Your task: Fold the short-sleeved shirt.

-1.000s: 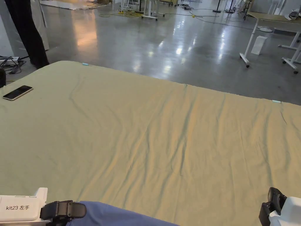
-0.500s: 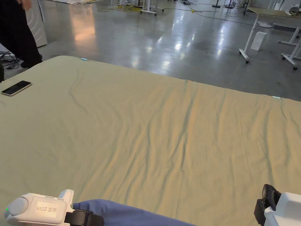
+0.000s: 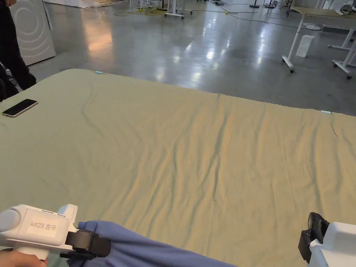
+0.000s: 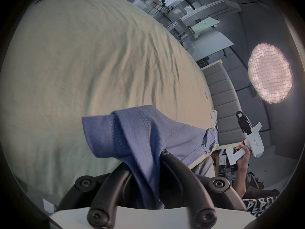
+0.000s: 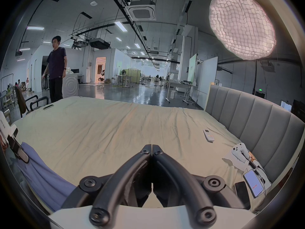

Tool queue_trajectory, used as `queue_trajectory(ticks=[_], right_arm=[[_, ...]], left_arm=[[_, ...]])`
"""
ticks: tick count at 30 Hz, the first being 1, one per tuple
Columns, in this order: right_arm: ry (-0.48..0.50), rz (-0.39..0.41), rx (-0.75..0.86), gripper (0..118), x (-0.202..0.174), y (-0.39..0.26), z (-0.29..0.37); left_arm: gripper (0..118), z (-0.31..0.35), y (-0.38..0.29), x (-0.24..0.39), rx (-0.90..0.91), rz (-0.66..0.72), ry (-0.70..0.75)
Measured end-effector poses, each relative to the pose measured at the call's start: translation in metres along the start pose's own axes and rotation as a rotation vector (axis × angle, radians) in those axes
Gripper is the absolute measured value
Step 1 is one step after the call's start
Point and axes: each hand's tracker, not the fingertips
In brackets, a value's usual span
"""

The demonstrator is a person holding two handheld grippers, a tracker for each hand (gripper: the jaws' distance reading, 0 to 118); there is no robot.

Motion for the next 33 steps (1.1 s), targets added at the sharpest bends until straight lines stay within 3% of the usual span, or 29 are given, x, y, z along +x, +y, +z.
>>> queue_trajectory(ticks=[9, 18, 26, 33], right_arm=[[0.006, -0.018, 0.004, 0, 0.008, -0.003, 0.002], [0.016, -0.046, -0.001, 0, 0.015, -0.009, -0.001], [0.001, -0.072, 0.0, 0, 0.028, -0.007, 0.005], [-0.027, -0.096, -0.009, 0, 0.044, -0.014, 0.005]], left_arm=[[9, 0.056, 0.006, 0.0, 0.008, 0.028, 0.214], [9, 0.054, 0.016, 0.054, -0.06, -0.005, 0.197], [9, 0.012, 0.016, 0.146, -0.12, -0.116, 0.126], [9, -0.051, 0.008, 0.193, -0.133, -0.117, 0.077]])
